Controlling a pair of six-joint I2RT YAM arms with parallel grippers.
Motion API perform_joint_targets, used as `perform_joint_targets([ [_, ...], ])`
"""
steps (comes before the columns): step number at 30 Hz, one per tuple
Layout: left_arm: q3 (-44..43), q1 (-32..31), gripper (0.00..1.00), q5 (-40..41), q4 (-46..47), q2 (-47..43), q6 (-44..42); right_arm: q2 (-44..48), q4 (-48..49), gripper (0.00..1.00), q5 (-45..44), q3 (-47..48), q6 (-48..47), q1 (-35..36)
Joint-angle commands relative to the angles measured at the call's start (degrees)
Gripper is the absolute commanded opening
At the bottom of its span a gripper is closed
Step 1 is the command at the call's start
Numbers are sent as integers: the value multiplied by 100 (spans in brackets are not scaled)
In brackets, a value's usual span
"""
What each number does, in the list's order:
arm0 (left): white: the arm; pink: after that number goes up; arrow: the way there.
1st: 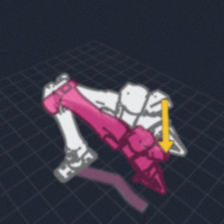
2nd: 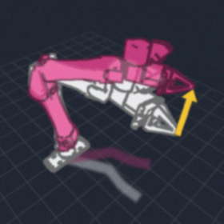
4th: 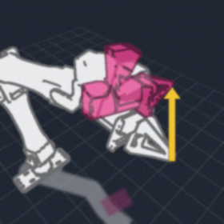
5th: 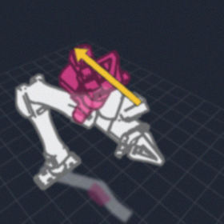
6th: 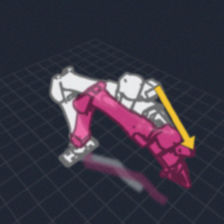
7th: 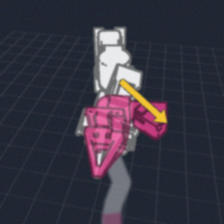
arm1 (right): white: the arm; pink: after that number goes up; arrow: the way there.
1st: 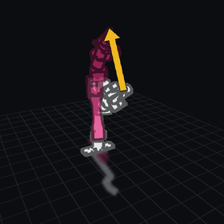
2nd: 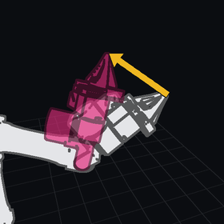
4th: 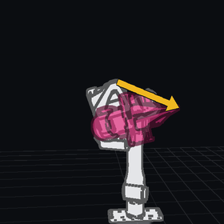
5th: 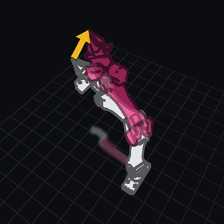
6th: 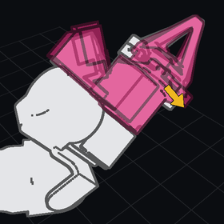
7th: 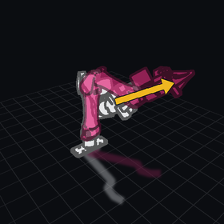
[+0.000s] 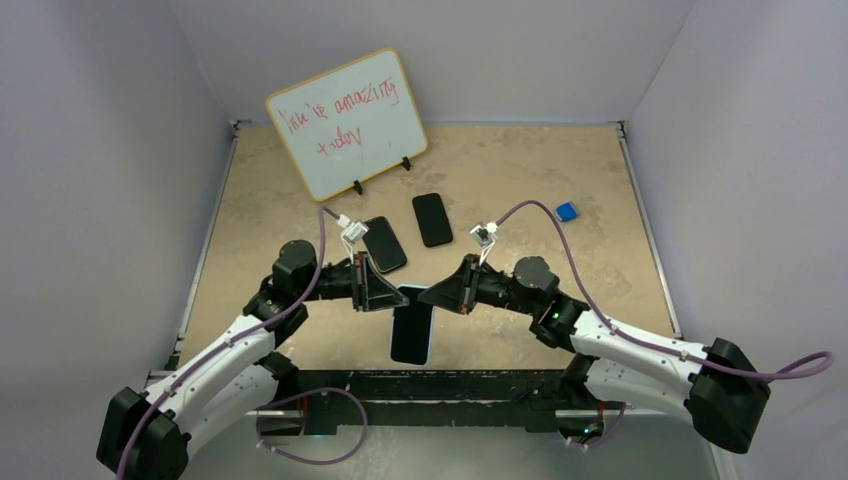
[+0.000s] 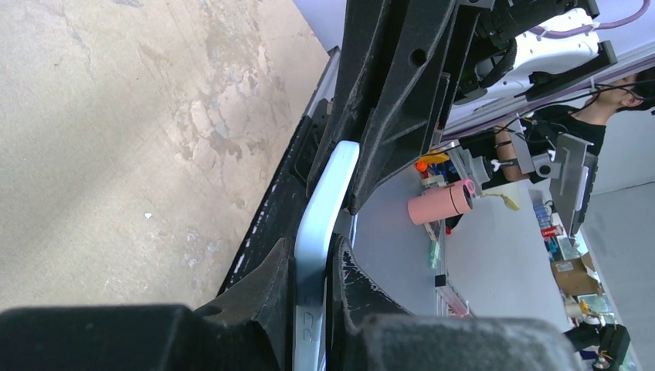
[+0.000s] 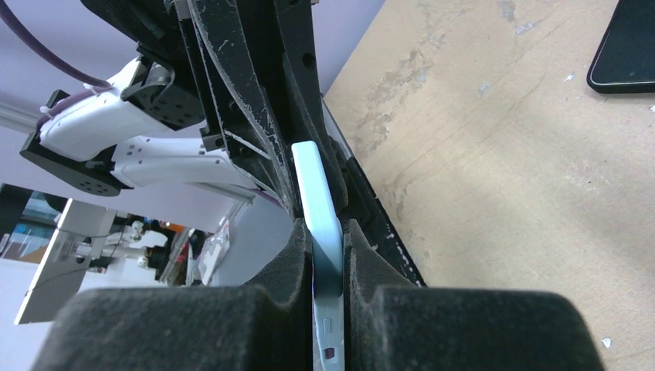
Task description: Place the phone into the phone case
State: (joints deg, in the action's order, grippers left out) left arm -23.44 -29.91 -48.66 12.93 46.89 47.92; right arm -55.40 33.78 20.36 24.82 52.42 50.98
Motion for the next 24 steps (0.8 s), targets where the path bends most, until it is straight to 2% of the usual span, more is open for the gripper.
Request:
perform_joint_targets([
  [1, -315, 21, 0, 711, -368, 91, -583, 44, 357, 0, -62, 173, 88, 64],
  [2, -345, 23, 1, 694, -405, 131, -608, 26, 344, 0, -85, 187, 79, 69],
  [3, -397, 21, 8, 715, -505, 162, -644, 9, 341, 0, -109, 190, 77, 70],
  [6, -620, 21, 37, 941, -1110, 140, -977, -11, 205, 0, -276, 231, 66, 40],
  [9, -924, 27, 54, 1464, -1877, 44, -1410, -137, -590, 0, -601, 433, -114, -120],
  [12, -1252, 23, 75, 1961, -2631, 96, -1877, -339, -685, 0, -528, 440, -216, -433],
  [16, -1484, 20, 86, 2469, -3105, 129, -2072, -910, -691, 0, -197, 516, -337, -871],
  [24, -1552, 21, 91, 2708, -3308, 73, -2101, -2059, -405, 0, 460, 924, -509, -1134],
])
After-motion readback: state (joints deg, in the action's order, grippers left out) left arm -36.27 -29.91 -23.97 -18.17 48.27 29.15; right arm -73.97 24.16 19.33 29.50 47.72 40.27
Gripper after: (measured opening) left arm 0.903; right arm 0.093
